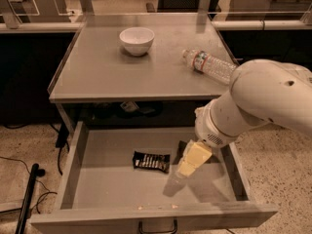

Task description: Pick rxbar chocolate from top drawer and place on counter

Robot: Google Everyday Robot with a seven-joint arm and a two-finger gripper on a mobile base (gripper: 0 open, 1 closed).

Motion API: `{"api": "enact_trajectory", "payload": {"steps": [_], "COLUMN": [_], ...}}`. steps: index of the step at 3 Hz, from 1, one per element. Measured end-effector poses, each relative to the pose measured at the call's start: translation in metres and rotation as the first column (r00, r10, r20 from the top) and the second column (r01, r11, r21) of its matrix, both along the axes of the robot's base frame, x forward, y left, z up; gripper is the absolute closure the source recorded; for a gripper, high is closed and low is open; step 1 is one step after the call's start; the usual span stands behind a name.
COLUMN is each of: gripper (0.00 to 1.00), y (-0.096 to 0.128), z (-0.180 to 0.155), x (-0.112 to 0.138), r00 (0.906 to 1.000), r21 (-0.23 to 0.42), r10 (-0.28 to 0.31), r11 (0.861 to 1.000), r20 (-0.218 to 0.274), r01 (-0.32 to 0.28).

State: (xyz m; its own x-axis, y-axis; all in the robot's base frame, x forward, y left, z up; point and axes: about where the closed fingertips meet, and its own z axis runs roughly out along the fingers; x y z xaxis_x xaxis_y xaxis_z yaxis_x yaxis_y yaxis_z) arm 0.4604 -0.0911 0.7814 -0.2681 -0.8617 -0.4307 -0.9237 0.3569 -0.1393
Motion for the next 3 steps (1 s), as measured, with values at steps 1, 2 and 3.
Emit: {"api": "enact_trajectory", "payload": {"steps": [1, 2, 3], "gripper": [0.00, 0.00, 0.00], "y": [0.000, 0.004, 0.012], "z": [0.000, -0.008, -0.032], "x": [0.000, 0.003, 0.016], "r00": [1.0000, 0.9999, 0.9995], "r21": [0.000, 0.016, 0.035], "r10": [0.000, 0.007, -0.003], "r11": [1.000, 1.000, 0.999], "r20": [0.000, -0.013, -0.032], "r01": [0.000, -0.007, 0.004]}}
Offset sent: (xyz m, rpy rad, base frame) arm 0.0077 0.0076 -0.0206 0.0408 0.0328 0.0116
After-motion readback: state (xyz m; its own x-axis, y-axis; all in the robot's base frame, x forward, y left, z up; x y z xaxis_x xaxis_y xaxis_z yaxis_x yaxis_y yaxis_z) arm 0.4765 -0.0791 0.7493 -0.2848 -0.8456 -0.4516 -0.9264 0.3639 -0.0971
